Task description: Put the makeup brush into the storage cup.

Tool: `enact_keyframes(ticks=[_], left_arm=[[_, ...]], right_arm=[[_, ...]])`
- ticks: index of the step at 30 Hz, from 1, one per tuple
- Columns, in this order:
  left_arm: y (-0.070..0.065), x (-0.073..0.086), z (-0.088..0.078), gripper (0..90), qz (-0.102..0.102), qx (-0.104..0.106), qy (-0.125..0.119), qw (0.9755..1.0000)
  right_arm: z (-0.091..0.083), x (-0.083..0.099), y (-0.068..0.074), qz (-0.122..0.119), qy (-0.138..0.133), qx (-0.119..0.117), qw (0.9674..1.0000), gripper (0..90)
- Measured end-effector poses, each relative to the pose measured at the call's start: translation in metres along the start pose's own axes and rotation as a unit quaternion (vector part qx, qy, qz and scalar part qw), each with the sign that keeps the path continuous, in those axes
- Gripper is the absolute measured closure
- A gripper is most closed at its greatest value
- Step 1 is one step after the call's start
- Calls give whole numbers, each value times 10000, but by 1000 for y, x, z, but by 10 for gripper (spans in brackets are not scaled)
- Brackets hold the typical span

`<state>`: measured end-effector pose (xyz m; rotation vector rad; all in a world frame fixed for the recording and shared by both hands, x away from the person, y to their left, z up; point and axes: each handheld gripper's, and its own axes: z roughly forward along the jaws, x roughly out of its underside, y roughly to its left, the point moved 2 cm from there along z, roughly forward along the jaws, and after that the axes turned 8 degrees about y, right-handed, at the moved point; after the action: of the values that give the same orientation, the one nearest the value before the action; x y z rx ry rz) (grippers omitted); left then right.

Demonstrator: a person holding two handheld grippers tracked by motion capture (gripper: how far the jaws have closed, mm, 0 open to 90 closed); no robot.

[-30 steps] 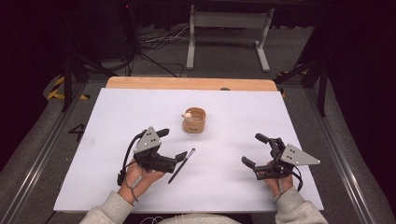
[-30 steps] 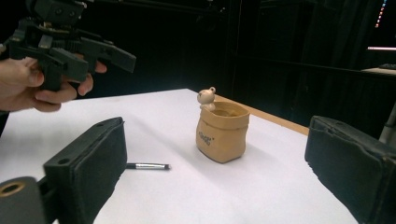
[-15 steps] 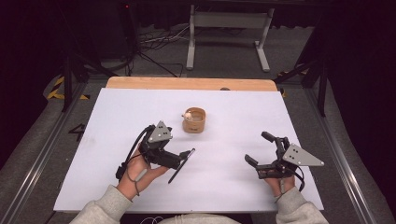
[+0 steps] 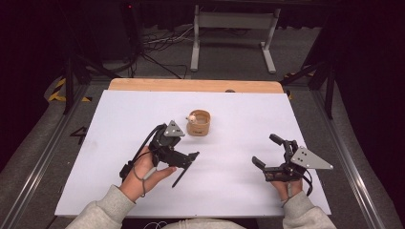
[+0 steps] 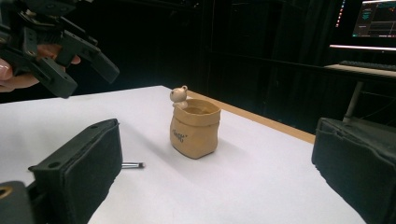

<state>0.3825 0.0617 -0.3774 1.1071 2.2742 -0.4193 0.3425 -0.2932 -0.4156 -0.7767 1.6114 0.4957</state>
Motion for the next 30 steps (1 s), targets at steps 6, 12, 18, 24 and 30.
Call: enact_keyframes(ticks=[6,12,18,24,30], left_arm=[[4,-4,4,79,-165,71,358,9992],[5,-8,5,71,-169,146,619,9978],[3,-8,10,82,-103,120,981,9951],[-1,-9,17,108,-61,120,1380,9903],[-2,-11,20,121,-123,166,1558,9876]], right_arm=[[0,0,0,-17,-8,-5,10000,21],[-1,0,0,11,-11,-16,10000,21],[-1,0,0,29,-32,-40,10000,21],[-1,0,0,68,-40,-79,9999,21],[0,1,0,102,-41,-97,9999,21]])
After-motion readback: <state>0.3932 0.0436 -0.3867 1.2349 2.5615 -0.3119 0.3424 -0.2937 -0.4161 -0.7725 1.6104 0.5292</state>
